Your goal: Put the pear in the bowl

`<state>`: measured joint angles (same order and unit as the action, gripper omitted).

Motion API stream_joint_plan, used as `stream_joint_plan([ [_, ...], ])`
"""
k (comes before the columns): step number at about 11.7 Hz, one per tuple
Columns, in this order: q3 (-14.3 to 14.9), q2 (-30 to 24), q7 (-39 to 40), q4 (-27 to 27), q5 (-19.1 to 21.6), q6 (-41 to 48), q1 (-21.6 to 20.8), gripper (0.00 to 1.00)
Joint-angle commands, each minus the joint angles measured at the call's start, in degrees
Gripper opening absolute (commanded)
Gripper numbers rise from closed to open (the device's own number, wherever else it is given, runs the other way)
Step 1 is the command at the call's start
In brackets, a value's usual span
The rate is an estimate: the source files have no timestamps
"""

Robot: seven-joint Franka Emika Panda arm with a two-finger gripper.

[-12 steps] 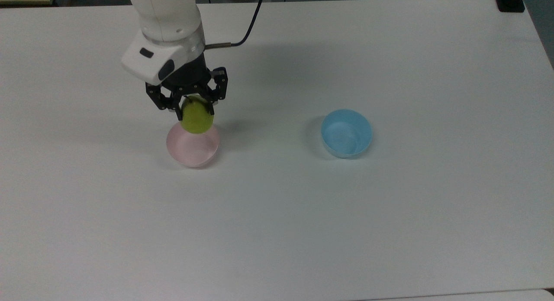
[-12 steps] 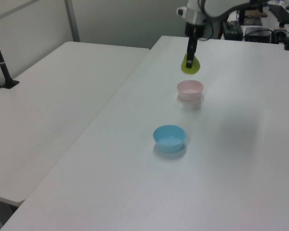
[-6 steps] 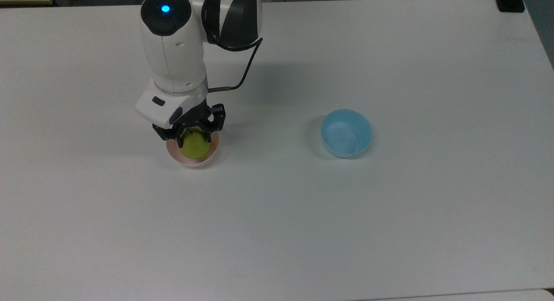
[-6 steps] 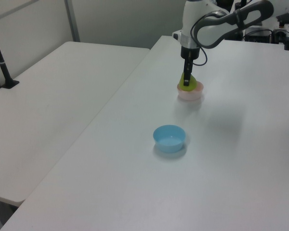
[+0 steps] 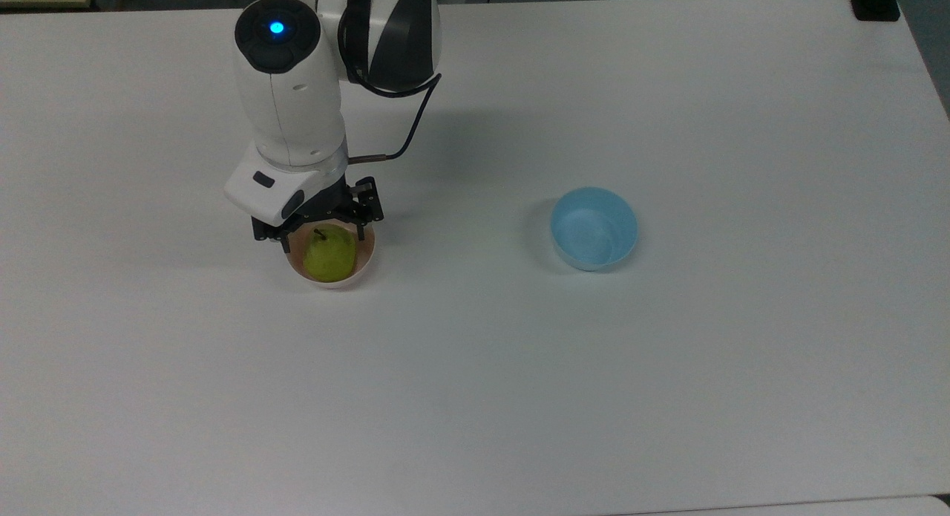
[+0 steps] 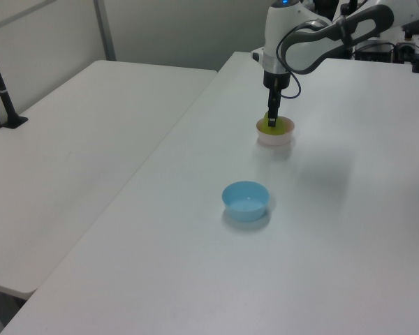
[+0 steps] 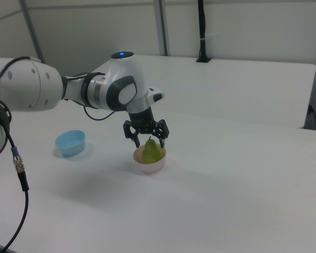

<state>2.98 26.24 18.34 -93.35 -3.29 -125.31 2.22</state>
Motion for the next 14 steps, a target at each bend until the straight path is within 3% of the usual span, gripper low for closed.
stream_joint_plan([
  [1,0.09,-4.77,-1.20,0.09,-0.84,5.58,-0.37,1.00],
  [5,-0.35,-12.86,-1.29,1.68,-0.75,16.65,-1.25,1.00],
  [10,-0.52,-20.96,-8.74,1.59,0.56,25.46,-2.65,1.00],
  [14,-0.08,-23.25,-11.66,1.07,8.72,25.91,-3.01,1.00],
])
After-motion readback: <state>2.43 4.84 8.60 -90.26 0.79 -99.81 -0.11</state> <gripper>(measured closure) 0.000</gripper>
